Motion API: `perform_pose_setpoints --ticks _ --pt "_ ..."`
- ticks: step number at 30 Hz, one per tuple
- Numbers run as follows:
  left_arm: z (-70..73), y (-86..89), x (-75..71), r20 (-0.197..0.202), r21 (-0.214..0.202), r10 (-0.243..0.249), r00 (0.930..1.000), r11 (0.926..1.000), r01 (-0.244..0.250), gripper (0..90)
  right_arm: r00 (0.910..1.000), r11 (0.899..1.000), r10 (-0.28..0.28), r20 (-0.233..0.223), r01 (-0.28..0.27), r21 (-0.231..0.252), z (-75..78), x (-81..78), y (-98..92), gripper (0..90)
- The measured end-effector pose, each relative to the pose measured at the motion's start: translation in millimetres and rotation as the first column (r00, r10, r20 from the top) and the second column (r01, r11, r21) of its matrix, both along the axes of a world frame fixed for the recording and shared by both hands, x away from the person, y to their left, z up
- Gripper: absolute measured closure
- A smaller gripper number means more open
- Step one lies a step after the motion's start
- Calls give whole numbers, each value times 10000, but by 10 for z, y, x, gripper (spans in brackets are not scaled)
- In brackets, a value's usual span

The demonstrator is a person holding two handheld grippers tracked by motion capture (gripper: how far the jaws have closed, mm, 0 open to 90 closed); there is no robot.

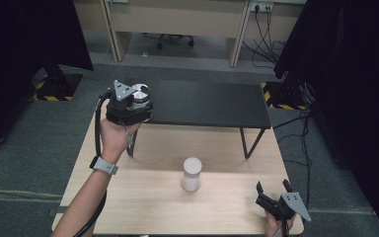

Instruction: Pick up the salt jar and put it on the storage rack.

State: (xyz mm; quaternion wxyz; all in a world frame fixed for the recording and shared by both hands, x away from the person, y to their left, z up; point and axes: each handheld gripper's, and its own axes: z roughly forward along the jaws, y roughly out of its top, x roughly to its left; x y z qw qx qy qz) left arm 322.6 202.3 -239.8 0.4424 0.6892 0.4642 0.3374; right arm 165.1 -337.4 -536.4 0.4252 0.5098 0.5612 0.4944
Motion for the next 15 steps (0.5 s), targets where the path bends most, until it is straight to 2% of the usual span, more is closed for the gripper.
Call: perform_pose_setpoints --ticks 6,9,15 --pt "-17 -20 115 64 -135 76 10000 9999 -75 306 10000 10000 40 -43 -40 -58 7 3 2 3" --pt "-12 -59 195 19 29 98 10000 9999 -98 306 10000 10000 27 -51 -28 -72 8 6 4 3" --pt "-30 -110 341 -50 60 92 9999 9999 -91 306 10000 9999 14 -99 -15 -110 15 12 10 3"
